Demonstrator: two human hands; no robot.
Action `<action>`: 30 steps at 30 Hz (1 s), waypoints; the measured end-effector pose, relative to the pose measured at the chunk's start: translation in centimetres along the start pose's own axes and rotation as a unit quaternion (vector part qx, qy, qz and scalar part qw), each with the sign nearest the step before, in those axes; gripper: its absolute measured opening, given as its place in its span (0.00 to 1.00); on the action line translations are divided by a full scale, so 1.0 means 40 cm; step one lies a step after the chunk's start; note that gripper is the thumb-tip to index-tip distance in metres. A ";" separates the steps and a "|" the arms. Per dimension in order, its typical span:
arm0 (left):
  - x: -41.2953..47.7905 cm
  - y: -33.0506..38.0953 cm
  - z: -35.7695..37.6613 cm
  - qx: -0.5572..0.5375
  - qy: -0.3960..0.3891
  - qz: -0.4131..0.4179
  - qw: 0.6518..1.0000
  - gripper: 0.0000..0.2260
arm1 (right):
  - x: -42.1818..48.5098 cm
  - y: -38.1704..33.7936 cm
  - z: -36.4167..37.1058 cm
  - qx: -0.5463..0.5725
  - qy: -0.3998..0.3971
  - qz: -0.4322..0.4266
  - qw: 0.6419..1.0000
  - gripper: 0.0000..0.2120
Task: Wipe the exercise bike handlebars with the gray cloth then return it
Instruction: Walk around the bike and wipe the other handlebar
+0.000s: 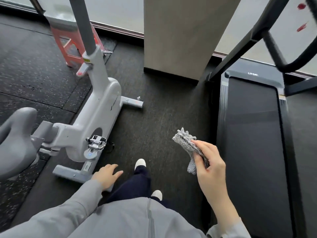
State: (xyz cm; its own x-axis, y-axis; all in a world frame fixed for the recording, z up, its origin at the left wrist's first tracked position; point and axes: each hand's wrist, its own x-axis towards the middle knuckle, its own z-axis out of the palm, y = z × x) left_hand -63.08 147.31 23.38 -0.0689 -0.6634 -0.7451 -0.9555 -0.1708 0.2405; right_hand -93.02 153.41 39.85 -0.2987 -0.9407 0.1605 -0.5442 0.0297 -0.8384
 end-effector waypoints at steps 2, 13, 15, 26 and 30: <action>0.034 0.002 -0.026 -0.003 -0.001 -0.014 1.000 0.25 | 0.061 0.001 0.024 -0.001 -0.011 -0.010 1.000 0.18; 0.293 0.100 -0.281 0.040 0.035 0.006 0.999 0.28 | 0.445 -0.048 0.196 -0.009 -0.046 -0.045 0.998 0.18; 0.319 0.111 -0.319 0.047 0.024 0.001 0.999 0.28 | 0.500 -0.065 0.225 -0.006 -0.056 -0.057 0.997 0.18; 0.430 0.118 -0.466 -0.038 0.066 -0.092 0.993 0.28 | 0.818 -0.081 0.358 0.044 -0.136 -0.125 0.982 0.18; 0.476 0.150 -0.536 -0.083 0.088 -0.130 0.984 0.28 | 0.962 -0.083 0.394 0.073 -0.171 -0.155 0.970 0.18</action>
State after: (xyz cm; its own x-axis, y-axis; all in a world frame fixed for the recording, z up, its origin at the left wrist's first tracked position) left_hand -63.97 118.04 23.97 0.2358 -0.6951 -0.6791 -0.8736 -0.4578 0.1652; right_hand -90.35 111.77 40.62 0.1526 -0.9549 0.2548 -0.4422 -0.2965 -0.8465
